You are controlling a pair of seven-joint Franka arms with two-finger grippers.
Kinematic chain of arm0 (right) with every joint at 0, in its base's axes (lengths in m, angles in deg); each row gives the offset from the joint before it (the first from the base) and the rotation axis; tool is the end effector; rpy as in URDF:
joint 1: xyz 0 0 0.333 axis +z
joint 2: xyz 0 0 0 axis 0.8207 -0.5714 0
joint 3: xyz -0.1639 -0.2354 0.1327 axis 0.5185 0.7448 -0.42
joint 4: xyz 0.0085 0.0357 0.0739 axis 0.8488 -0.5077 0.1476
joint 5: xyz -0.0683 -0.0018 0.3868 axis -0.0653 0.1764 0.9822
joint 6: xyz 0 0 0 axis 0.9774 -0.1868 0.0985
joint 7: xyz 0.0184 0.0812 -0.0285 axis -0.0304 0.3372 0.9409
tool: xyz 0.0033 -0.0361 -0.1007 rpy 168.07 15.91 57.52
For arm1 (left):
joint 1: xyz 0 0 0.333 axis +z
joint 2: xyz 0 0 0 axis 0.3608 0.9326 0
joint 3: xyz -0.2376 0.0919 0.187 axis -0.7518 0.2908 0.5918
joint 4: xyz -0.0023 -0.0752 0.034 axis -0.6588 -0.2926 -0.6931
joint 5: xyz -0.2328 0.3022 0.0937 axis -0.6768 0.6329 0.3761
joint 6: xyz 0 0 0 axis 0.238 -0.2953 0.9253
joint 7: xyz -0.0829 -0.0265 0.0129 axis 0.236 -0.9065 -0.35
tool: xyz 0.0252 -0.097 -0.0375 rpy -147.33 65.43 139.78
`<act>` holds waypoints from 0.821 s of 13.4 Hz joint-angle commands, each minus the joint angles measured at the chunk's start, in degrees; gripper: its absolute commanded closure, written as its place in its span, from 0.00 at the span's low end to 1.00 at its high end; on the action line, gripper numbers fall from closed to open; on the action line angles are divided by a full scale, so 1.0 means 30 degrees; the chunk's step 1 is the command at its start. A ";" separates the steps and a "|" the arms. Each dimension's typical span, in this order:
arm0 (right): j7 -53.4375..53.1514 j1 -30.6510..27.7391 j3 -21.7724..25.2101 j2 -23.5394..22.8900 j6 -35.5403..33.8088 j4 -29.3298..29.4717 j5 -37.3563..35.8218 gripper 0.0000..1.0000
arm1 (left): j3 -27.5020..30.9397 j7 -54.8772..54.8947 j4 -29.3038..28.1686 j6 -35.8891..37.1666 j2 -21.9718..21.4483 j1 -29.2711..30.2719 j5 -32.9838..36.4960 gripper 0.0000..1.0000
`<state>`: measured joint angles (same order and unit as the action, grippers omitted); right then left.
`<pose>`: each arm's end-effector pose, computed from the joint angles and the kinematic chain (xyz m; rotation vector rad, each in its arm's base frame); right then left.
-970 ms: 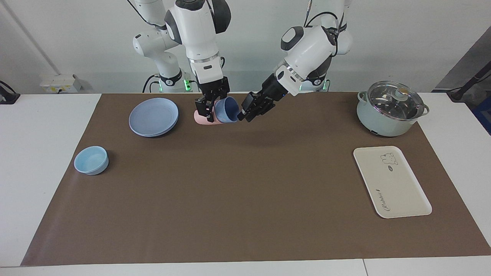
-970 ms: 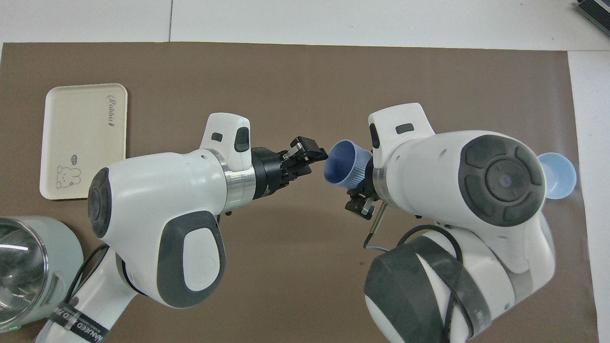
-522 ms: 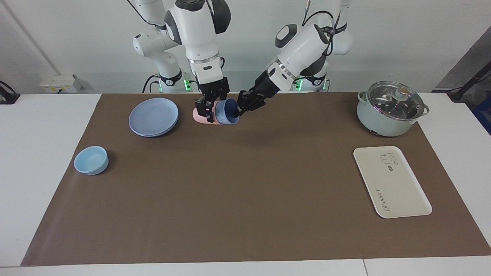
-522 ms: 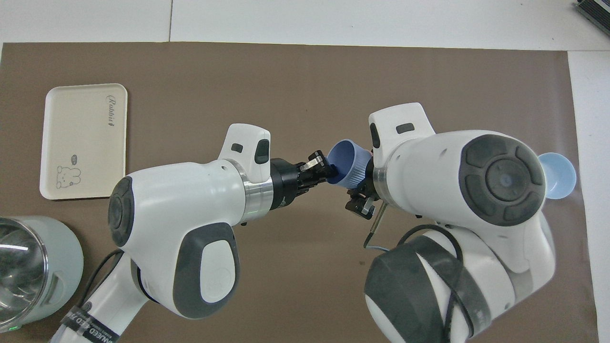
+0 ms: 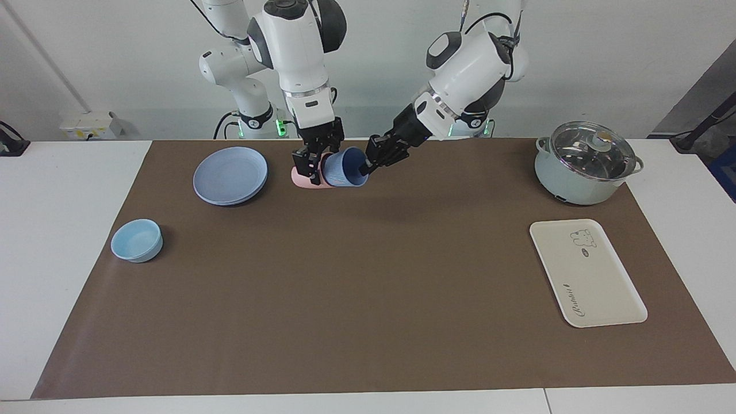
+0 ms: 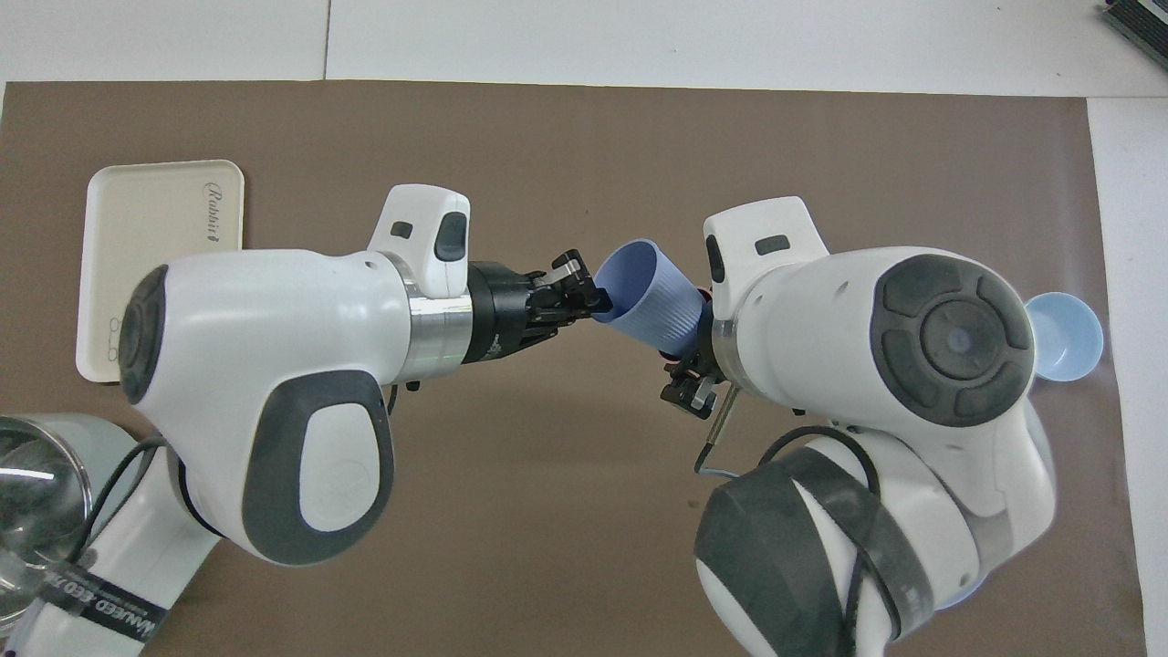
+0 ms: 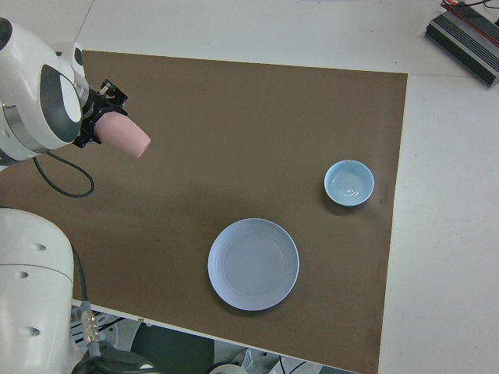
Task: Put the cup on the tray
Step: 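Grasp the blue cup with the left gripper and pull it from the pink cup, then place the blue cup on the tray while the right gripper lowers its cup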
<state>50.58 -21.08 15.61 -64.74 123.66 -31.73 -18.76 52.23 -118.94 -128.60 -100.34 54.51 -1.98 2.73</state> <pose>0.5121 0.2716 0.5557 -2.7080 -1.5299 -0.2999 0.5153 -0.3181 0.5694 2.3198 0.5047 0.0057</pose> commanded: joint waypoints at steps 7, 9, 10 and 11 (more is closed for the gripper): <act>0.1692 -0.3001 0.0112 -0.0054 0.1857 0.0093 0.2698 1.00 | -0.0017 0.4961 0.1294 0.3202 0.0000 0.5764 1.1503 1.00; 0.3891 -0.4759 0.0112 -0.0054 0.3296 -0.0550 0.5249 1.00 | -0.0017 0.8242 0.1001 0.2765 -0.0001 0.8019 1.1504 1.00; 0.5148 -0.5608 0.0141 -0.0054 0.3766 -0.0814 0.7002 1.00 | -0.0046 0.9941 0.0796 0.2153 -0.0001 0.9191 1.1504 1.00; 0.6524 -0.6429 0.0142 -0.0054 0.4148 -0.1194 0.8615 1.00 | -0.0046 1.1205 0.0330 0.0900 -0.0030 1.0334 1.1475 1.00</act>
<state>63.73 -36.22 16.51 -65.15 133.10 -32.89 -0.44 52.96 -92.17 -125.45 -93.31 54.86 23.37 36.01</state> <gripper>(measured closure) 0.128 0.947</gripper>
